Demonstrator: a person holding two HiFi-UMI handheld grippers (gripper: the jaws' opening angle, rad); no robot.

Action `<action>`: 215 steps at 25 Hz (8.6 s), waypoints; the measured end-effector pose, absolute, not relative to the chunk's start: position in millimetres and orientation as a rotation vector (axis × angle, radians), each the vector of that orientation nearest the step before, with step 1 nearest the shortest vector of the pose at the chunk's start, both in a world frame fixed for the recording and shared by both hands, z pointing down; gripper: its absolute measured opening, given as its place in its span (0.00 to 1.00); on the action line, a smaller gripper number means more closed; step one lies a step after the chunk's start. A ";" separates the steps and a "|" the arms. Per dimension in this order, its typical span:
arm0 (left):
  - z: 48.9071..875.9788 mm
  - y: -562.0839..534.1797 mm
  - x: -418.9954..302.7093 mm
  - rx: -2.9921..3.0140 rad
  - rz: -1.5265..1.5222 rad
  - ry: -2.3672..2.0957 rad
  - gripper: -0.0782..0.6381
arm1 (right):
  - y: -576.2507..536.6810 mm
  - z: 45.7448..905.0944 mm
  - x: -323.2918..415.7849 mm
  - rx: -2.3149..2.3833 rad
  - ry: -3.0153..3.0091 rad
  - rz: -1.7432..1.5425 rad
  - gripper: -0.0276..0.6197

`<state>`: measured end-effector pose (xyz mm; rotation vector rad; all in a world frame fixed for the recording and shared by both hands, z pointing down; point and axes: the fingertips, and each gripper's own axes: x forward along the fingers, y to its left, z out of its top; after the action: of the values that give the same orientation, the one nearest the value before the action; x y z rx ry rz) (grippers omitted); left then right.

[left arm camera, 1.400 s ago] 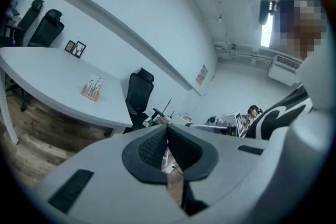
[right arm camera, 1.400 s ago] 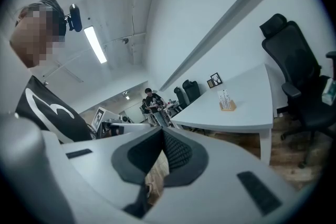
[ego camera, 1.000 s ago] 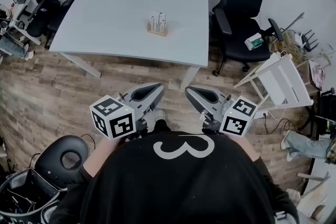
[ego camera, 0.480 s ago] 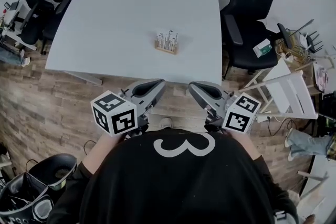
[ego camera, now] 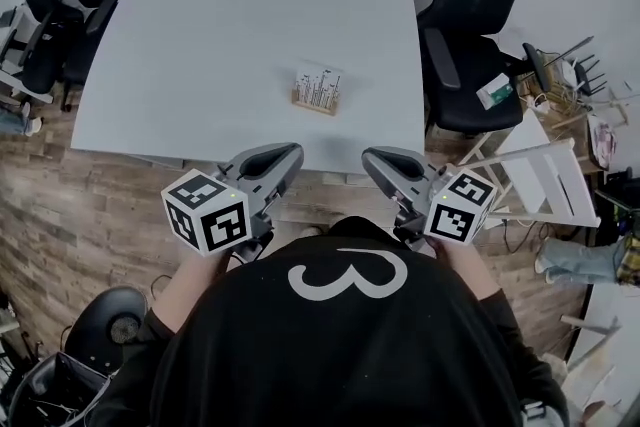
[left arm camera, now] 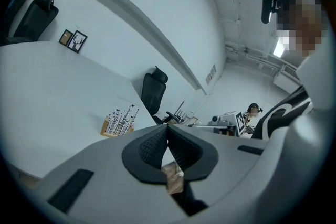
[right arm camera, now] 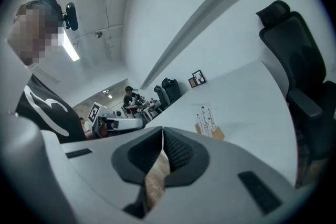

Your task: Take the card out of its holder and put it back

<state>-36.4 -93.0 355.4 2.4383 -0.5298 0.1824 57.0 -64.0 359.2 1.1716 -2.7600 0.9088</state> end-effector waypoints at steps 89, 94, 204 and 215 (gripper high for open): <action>427.1 -185.4 -56.4 2.117 0.177 -0.943 0.13 | -230.4 382.5 45.9 0.708 -2.894 0.342 0.08; 413.4 -168.8 -56.9 2.158 0.148 -0.937 0.13 | -221.6 357.9 58.8 0.841 -2.911 0.269 0.08; 412.1 -182.5 -73.4 2.128 0.101 -0.957 0.13 | -227.9 383.1 55.4 0.618 -2.893 0.302 0.08; 412.5 -181.2 -85.4 2.112 0.090 -0.977 0.13 | -225.5 408.7 42.4 0.580 -2.822 0.272 0.08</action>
<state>-85.4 -181.2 412.5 2.1124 -0.9769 0.0904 42.4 -225.5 408.7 0.5802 -2.8220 0.2716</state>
